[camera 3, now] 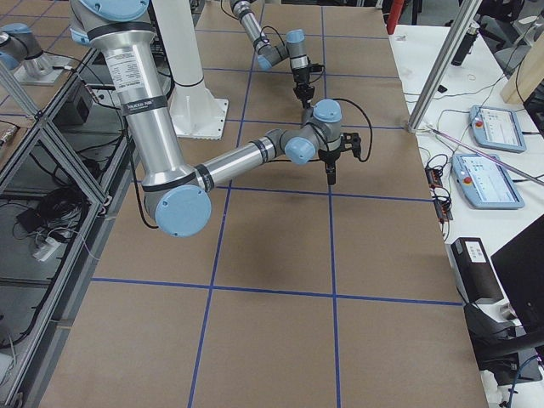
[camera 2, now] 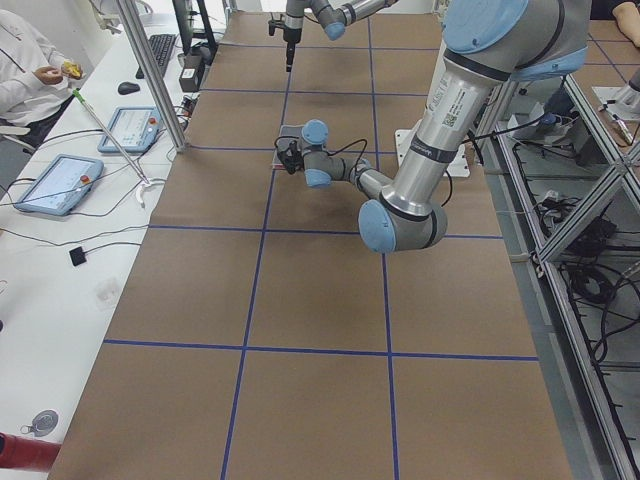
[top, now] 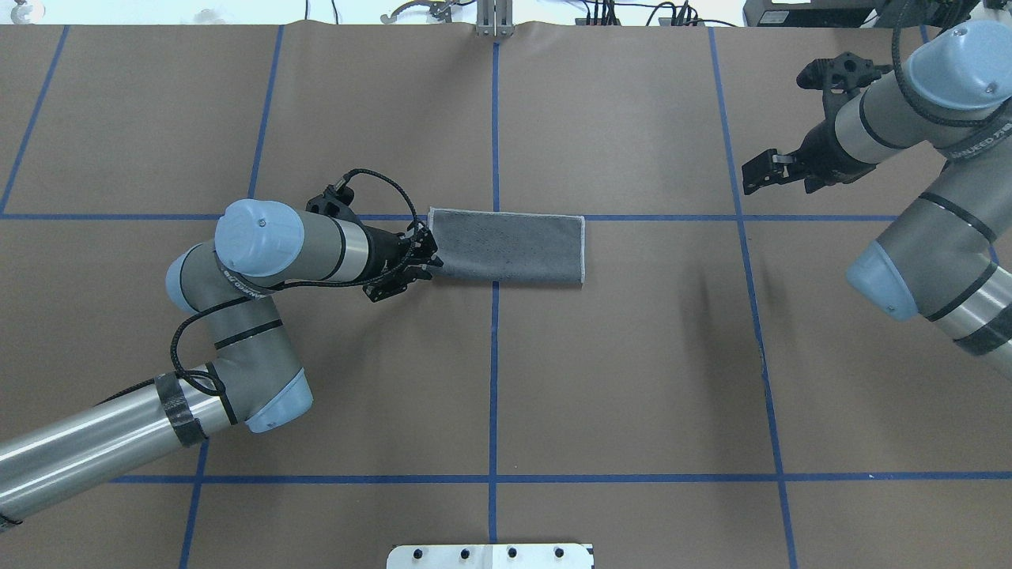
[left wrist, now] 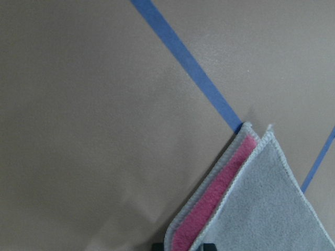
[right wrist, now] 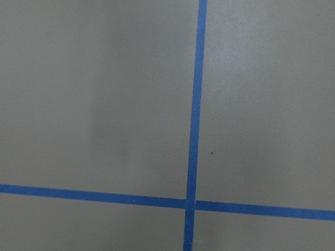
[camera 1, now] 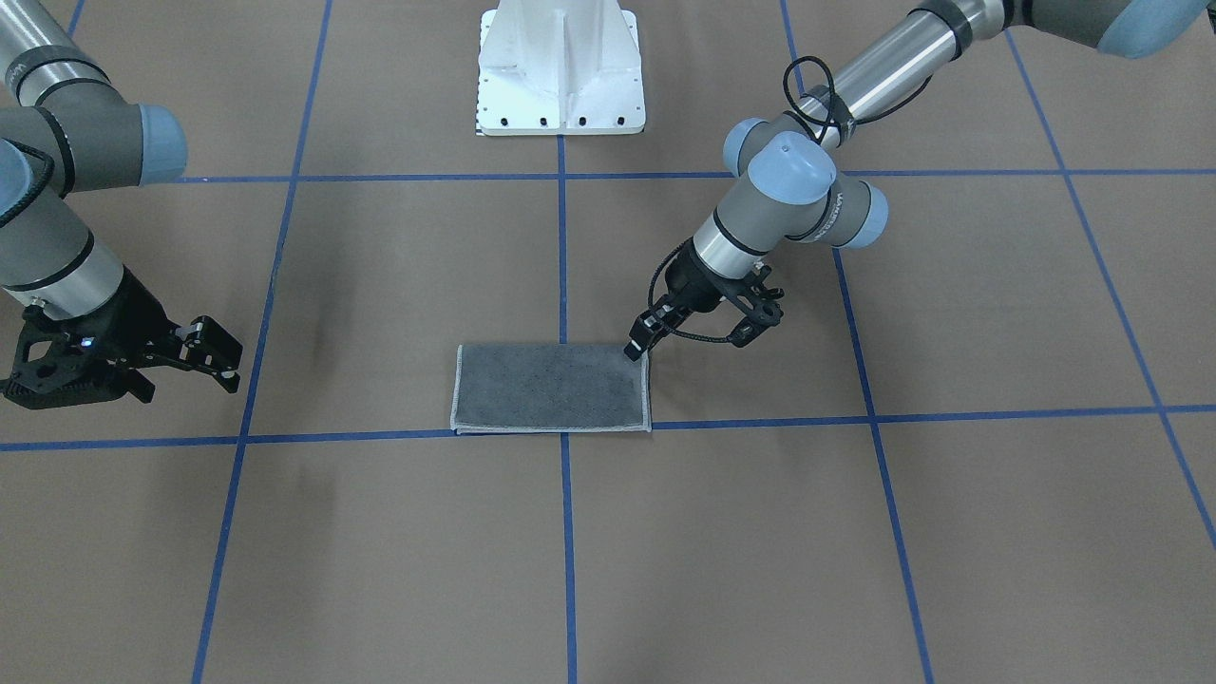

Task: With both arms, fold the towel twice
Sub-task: 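Hold the towel end with the left gripper and start folding it over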

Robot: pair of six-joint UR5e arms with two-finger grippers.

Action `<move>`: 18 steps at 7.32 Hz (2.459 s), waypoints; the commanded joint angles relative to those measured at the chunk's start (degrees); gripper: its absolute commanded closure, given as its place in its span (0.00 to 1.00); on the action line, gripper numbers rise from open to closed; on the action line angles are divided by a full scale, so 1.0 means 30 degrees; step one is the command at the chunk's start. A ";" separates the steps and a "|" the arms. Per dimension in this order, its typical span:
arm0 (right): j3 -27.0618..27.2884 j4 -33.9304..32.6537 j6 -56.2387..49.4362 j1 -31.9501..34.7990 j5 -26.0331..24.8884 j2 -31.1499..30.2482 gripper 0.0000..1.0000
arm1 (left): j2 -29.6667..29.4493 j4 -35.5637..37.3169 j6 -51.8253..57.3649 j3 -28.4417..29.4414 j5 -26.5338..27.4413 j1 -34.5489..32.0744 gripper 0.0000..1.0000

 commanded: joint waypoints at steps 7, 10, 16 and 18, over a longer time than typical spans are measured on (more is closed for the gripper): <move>0.0000 -0.0003 0.0000 0.0000 0.0011 0.0060 0.02 | 0.0088 0.0000 0.1162 0.0033 -0.0167 -0.0044 0.66; 0.0029 0.0026 0.0000 0.0000 0.0011 0.0003 0.02 | 0.0206 0.0000 0.1165 -0.0025 -0.0197 -0.0044 0.71; 0.0029 0.0026 0.0000 0.0029 0.0011 0.0002 0.02 | 0.0177 0.0059 0.1368 -0.0815 0.0007 -0.0044 1.00; 0.0029 0.0026 0.0000 0.0029 0.0011 0.0002 0.02 | 0.0002 0.0088 0.2541 -0.0874 0.0124 -0.0044 1.00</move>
